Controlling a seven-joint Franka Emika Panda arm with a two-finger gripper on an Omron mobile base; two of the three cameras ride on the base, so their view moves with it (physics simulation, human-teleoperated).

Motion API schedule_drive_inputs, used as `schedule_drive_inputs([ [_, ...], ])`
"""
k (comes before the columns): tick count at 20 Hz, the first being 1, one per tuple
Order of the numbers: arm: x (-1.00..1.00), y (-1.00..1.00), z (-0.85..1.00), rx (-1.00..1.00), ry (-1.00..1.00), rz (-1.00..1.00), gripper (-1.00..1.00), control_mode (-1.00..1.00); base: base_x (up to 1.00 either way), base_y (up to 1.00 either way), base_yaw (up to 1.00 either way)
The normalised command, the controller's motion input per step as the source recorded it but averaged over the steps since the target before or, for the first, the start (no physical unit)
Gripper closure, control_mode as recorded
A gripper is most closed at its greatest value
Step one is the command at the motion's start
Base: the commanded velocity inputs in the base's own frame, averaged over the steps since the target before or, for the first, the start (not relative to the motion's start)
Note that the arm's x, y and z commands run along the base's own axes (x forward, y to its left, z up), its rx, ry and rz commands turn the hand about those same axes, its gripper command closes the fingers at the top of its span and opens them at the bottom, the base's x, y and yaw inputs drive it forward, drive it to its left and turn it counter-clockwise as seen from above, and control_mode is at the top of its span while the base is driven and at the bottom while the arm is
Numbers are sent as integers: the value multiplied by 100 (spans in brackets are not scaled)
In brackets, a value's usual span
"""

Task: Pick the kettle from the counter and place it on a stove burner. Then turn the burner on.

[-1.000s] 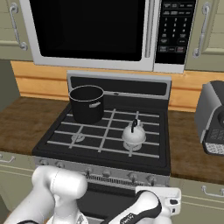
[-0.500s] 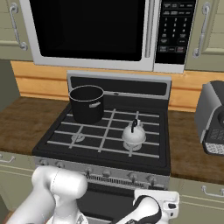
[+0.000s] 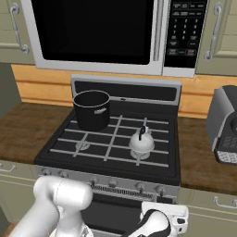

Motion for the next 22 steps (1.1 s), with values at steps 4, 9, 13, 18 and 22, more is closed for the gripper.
schedule_drive_inputs([
  [4,20,0,-27,7,0,0,-100,-100,0,0,0],
  [9,26,0,-18,8,0,0,-100,-100,0,0,0],
  [13,19,0,-9,5,0,0,-100,-100,0,0,0],
  [18,8,-5,-7,3,0,0,-100,-100,0,0,0],
  [22,8,-5,-6,2,-1,0,-100,-100,0,0,0],
])
